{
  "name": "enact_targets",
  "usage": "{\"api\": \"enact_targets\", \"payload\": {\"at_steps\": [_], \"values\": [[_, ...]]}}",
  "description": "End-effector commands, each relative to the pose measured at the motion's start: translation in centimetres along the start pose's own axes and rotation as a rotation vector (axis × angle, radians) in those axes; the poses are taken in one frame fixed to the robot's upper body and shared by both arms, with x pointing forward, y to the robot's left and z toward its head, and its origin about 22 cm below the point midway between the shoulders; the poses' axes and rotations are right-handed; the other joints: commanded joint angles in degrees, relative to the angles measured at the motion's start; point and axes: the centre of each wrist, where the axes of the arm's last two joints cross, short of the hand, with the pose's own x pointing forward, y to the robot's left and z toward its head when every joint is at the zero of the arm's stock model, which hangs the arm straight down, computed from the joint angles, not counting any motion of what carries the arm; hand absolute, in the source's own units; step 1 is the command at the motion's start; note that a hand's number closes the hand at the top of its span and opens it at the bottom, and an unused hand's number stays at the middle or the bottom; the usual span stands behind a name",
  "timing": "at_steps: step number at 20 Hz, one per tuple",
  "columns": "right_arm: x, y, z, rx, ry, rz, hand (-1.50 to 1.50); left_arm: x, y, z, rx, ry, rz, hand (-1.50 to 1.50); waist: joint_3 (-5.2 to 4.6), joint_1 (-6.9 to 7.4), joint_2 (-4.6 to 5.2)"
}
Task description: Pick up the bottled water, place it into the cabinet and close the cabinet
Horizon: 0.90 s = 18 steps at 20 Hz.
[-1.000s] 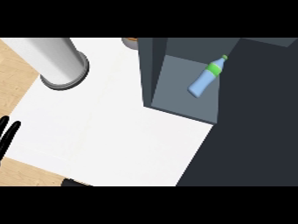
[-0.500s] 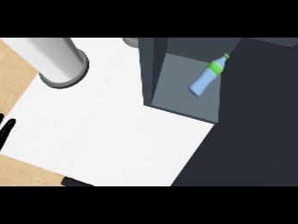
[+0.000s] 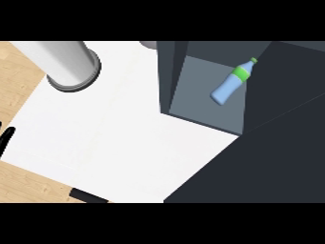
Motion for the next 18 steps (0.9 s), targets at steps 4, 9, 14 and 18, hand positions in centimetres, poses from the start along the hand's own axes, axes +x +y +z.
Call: {"api": "enact_targets", "payload": {"at_steps": [4,9,14,18], "values": [[-1.3,-1.6,-2.5,-0.075,0.091,0.004,1.5,0.2,0.3,0.0,-0.003,0.002,0.003,-1.5,0.21,-0.25,-0.44],[-1.9,-4.4,-4.5,-0.084,0.205,0.094,1.5,0.3,1.0,0.2,0.023,0.007,-0.006,-1.5,0.33,-0.74,-0.87],[-2.4,-6.5,-7.6,-0.099,0.277,0.118,1.5,0.4,1.0,0.1,0.021,0.019,-0.006,-1.5,0.62,-1.6,-1.41],[-3.1,-8.1,-9.8,-0.13,0.314,0.092,1.5,0.3,1.4,0.4,0.028,0.015,0.001,-1.5,0.68,-1.98,-1.39]]}}
